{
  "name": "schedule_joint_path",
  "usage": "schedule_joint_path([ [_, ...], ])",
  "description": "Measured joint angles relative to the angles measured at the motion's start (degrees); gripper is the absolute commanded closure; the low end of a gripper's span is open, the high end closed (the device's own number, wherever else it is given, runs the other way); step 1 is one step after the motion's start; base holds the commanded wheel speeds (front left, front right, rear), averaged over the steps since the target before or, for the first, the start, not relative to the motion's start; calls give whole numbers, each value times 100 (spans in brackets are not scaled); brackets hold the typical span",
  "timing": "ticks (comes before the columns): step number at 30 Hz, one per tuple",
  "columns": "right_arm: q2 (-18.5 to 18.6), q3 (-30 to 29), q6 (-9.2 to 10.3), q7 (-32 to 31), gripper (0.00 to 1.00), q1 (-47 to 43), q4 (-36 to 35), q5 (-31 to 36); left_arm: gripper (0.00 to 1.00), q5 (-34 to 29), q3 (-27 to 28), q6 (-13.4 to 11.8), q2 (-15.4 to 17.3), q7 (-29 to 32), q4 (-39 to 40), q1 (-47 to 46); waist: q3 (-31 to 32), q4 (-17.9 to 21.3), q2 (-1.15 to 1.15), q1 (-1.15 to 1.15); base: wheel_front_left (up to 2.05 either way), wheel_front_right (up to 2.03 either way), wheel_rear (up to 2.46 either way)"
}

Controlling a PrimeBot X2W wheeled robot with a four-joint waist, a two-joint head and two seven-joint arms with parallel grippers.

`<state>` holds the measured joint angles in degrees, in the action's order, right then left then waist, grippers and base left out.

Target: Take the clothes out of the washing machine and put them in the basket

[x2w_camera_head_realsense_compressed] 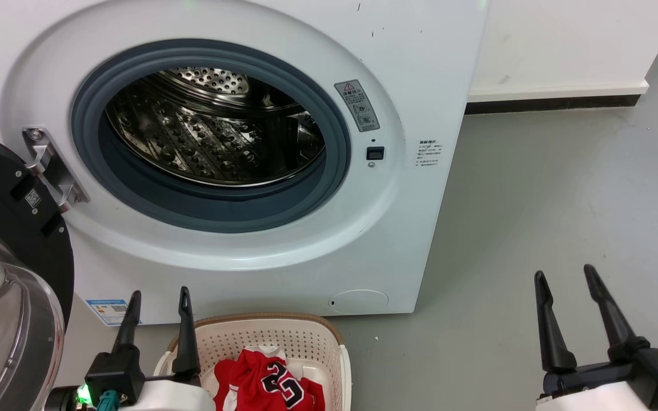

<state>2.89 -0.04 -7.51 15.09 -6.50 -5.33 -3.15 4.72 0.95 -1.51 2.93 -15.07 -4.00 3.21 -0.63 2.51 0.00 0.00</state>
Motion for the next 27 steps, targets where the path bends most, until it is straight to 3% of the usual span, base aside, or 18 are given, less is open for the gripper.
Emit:
schedule_joint_path([
  [1, -1, 1, -1, 1, 100, -1, 9, 0, 100, 0, -2, 0, -1, 0, -11, 3, -2, 1, 0, 0, 0, 0, 0],
  [7, -3, 22, -1, -20, 100, -82, 282, -104, 100, 100, -11, 3, -19, 90, -331, 82, -1, 0, 0, 0, 0, 0, 0],
  [27, 102, 42, 0, -424, 100, 159, 706, -2483, 100, 2296, 124, 211, -19, 605, -501, -93, 7, -41, 0, 1, 0, 0, 0],
])
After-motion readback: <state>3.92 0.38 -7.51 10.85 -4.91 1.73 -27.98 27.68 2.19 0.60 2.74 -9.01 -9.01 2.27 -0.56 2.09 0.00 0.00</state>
